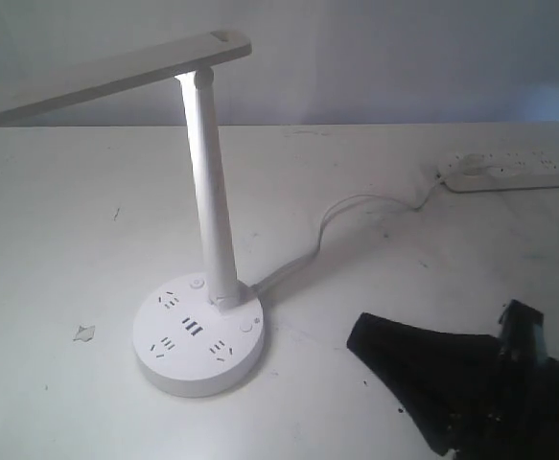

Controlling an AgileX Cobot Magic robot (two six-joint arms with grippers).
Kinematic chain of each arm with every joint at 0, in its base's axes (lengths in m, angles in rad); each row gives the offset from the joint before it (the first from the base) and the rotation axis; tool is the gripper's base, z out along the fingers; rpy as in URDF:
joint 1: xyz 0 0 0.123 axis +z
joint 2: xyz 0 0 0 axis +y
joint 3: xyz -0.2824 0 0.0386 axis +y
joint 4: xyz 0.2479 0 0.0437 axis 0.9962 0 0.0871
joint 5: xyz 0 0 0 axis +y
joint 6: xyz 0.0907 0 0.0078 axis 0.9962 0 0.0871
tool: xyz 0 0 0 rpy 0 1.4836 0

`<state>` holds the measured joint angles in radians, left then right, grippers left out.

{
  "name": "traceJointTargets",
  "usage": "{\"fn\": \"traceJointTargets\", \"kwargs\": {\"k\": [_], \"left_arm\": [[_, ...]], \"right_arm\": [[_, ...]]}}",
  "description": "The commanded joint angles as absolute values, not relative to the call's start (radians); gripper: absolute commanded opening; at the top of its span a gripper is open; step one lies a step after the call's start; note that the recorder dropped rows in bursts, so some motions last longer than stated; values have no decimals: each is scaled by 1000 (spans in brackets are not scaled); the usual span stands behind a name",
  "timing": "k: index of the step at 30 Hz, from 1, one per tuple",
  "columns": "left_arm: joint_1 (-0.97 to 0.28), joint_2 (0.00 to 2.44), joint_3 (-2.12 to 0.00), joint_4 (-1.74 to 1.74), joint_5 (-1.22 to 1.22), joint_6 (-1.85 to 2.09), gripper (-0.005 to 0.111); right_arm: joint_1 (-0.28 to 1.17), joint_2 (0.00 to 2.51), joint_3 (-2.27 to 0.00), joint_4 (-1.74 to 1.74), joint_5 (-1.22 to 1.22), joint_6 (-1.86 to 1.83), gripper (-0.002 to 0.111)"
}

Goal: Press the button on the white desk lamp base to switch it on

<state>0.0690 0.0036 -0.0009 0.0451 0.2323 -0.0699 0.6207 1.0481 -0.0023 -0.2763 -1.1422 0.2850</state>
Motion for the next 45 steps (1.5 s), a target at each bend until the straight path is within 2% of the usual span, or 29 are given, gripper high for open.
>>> {"fn": "traceJointTargets", "kwargs": {"k": [1,2,10,31,45], "left_arm": [[62,0,0,42,233,-71,0],[62,0,0,42,233,-71,0],[62,0,0,42,233,-71,0],[57,0,0,42,231,-71,0],[57,0,0,42,231,-71,0]], "right_arm": [[621,822,0,-234,-902,265,0],[621,771,0,-234,-861,265,0],[621,0,0,-234,-72,272,0],[621,0,0,-234,143,354,0],[621,0,0,-234,227,619,0]]}}
